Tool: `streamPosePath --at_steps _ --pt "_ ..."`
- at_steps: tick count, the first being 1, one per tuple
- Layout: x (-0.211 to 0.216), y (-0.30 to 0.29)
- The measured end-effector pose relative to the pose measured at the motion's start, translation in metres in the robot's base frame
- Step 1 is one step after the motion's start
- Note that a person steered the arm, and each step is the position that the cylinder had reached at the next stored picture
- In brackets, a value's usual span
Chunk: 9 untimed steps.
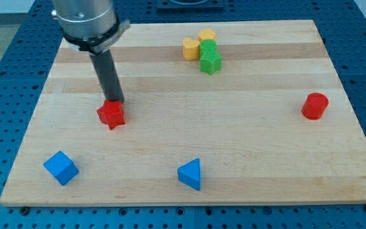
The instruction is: Move your arm to the bottom left
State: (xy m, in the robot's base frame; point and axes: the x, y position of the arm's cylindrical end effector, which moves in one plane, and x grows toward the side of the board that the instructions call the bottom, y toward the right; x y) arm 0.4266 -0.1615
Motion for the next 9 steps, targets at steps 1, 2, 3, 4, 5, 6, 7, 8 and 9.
streamPosePath --at_steps 1,2,3,4,5,6,7,8,9 --pt "-0.003 -0.063" --pt "0.008 -0.116" --pt "0.02 -0.143" --pt "0.056 -0.143" --pt "0.056 -0.143" --pt "0.083 -0.14" --pt "0.085 -0.14" --pt "0.101 -0.136" --pt "0.124 -0.13"
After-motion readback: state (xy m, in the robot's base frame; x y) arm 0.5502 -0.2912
